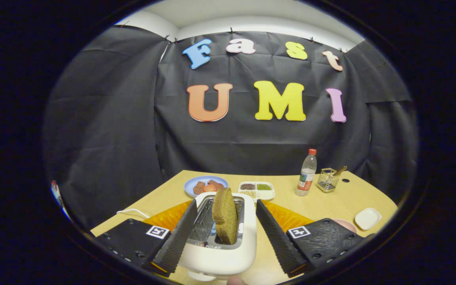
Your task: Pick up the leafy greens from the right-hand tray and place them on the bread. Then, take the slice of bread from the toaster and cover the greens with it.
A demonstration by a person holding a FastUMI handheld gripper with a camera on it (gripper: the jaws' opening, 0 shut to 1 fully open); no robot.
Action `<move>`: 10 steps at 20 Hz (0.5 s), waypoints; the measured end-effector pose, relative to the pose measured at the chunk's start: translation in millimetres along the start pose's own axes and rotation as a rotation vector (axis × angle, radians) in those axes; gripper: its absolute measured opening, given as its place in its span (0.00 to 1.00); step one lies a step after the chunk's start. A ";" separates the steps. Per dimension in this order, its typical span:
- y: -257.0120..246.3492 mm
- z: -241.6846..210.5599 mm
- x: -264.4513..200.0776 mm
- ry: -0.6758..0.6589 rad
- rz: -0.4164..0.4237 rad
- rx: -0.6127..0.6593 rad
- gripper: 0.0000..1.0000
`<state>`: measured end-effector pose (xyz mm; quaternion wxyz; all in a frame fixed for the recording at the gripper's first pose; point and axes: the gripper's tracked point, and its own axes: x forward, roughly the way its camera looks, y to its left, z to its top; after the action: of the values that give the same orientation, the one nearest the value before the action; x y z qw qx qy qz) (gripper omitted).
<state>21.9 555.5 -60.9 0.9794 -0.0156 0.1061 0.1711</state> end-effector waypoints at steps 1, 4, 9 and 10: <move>0.9 -4.5 7.5 0.020 -0.002 0.010 0.89; 7.4 -13.1 23.4 0.080 0.005 0.043 0.73; 10.1 -18.0 34.7 0.132 0.004 0.067 0.28; 3.9 -18.8 35.0 0.132 -0.021 0.074 0.33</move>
<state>49.0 569.5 -86.7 0.9719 0.0082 0.1767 0.1555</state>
